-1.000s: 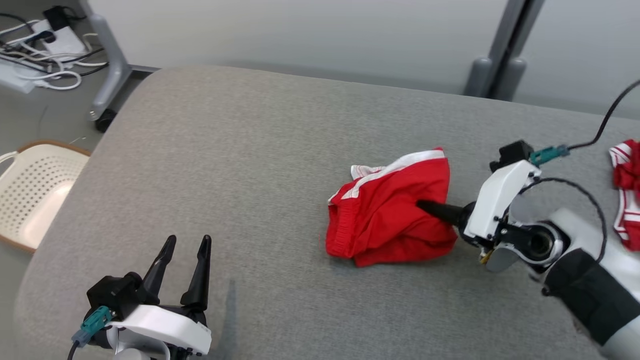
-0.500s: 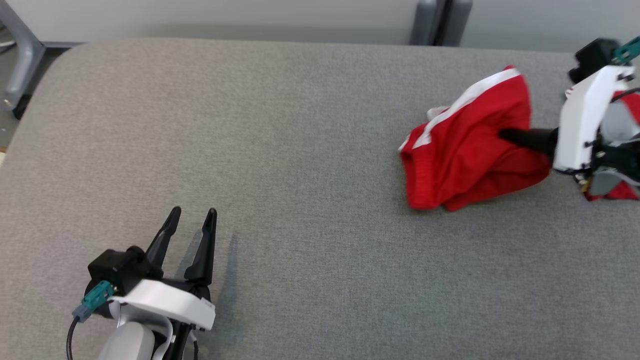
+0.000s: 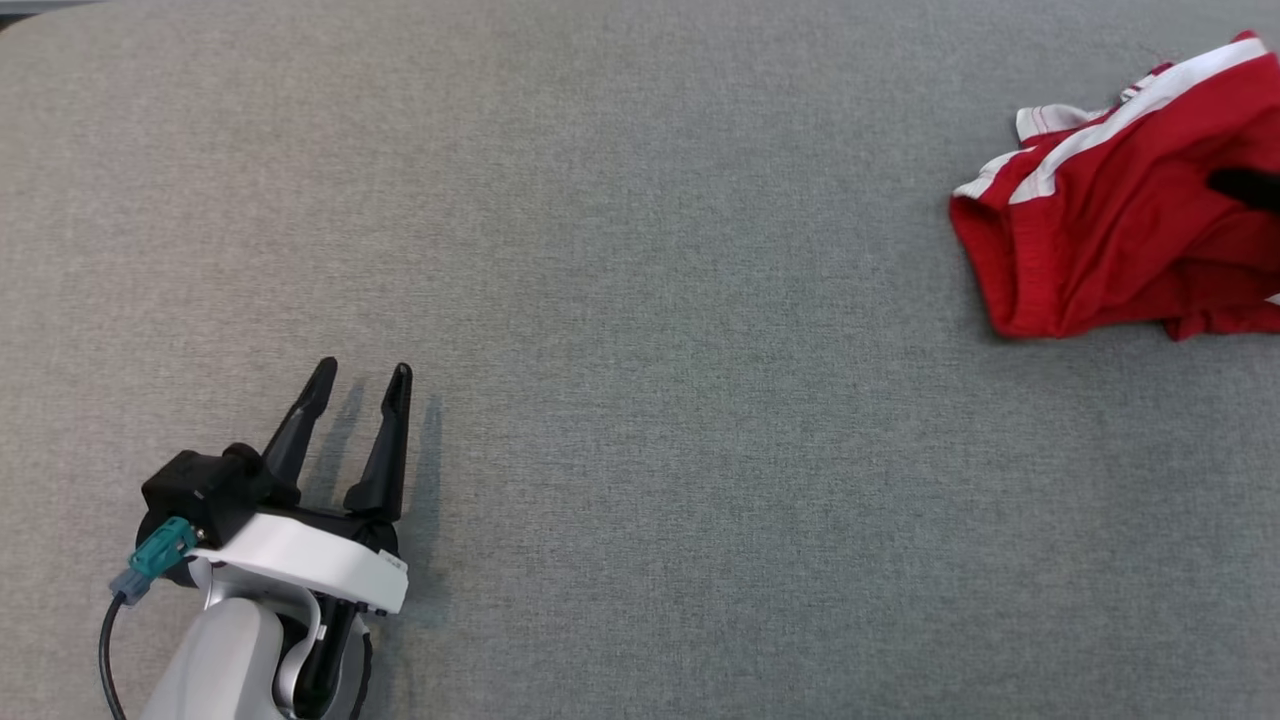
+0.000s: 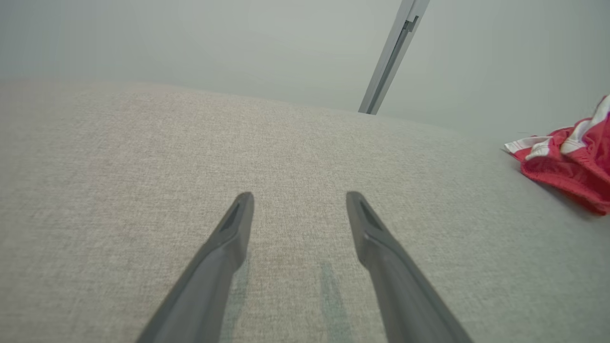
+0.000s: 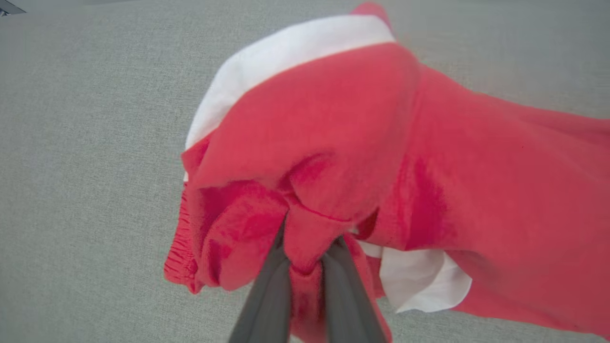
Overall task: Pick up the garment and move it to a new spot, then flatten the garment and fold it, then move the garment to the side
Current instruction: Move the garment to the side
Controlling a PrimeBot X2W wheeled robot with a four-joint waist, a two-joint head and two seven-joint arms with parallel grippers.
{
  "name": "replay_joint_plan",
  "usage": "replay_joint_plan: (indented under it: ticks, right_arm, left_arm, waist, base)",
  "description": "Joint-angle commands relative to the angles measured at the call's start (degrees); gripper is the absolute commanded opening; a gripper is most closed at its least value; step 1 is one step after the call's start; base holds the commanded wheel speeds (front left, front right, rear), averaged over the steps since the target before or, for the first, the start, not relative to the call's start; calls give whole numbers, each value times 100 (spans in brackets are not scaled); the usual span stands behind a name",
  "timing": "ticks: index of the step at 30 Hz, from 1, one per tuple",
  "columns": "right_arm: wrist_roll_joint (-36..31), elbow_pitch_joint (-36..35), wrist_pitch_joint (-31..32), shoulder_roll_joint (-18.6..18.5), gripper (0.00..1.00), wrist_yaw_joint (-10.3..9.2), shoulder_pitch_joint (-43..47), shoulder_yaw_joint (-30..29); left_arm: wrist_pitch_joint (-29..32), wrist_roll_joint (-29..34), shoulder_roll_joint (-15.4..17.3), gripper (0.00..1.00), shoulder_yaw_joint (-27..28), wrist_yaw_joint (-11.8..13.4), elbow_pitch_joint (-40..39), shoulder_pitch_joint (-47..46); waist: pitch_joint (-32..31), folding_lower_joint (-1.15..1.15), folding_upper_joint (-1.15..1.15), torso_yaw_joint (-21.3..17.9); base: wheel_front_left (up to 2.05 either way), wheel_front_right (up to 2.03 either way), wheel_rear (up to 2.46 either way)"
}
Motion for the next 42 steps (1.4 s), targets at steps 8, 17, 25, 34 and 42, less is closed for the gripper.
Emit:
replay_joint_plan:
  ticks: [8, 17, 25, 34, 42]
  right_arm:
    - [-637, 344, -56, -207, 0, 13, -298, -174]
    - [-1647, 873, -128, -115, 0, 9, -412, -178]
    - [-2590, 1732, -762, 301, 100, 9, -366, -279]
    - [-3406, 2350, -1466, 759, 100, 9, -263, -261]
    - [-3706, 2300, -2802, 1068, 100, 9, -83, -687]
  left_arm:
    - [1, -33, 132, 100, -80, -10, -33, -274]
    - [1, -61, 170, 100, -140, -10, 2, -381]
    - [1, -55, 166, 100, -134, -10, 24, -347]
    - [1, -17, 80, 100, 35, -10, 31, -65]
    - [1, 161, 123, 100, 363, 22, -149, 303]
  waist:
    - [337, 0, 0, -221]
    - [450, 0, 0, -258]
    - [330, 0, 0, -200]
    - [-215, 0, 0, -315]
    - [-985, 0, 0, -479]
  base:
    - [0, 0, 0]
    - [0, 0, 0]
    - [0, 0, 0]
    - [0, 0, 0]
    - [0, 0, 0]
